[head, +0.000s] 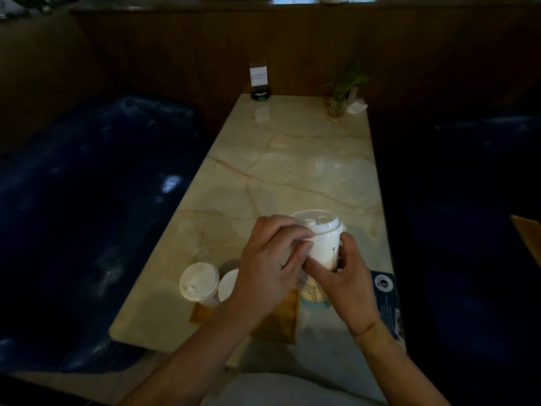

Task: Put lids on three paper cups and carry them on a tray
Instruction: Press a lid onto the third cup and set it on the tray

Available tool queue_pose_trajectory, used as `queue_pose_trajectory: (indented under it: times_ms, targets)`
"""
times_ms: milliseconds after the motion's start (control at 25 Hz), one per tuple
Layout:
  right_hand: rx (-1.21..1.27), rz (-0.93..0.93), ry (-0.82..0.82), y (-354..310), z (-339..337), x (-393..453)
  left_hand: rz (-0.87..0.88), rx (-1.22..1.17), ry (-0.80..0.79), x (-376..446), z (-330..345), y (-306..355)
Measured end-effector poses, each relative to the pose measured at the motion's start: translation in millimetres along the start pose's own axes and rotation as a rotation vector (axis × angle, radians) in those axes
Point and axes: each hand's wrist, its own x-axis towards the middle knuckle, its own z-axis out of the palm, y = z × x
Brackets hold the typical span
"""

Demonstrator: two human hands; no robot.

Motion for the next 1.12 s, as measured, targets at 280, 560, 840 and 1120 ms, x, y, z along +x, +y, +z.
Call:
queue_pose_trajectory:
  times_ms: [280,560,840,1120]
  targets:
    - [0.008,0.010,0.007,-5.9,-4.9,5.6,0.058,-0.007,0.024,8.5,2.8,3.1]
    - [0.098,0.044,-0.105,-22.0,-16.0,7.8,0.004,-0.088,0.028,12.8,-2.4,6.6]
    - [0.237,0.132,-0.268,-35.2,-29.1,12.4,0.033,-0.161,0.025,21.3,-10.6,3.1]
    - [0.321,0.197,-0.342,-35.5,-36.5,14.9,0.007,-0.269,0.017,23.4,-15.8,-4.2]
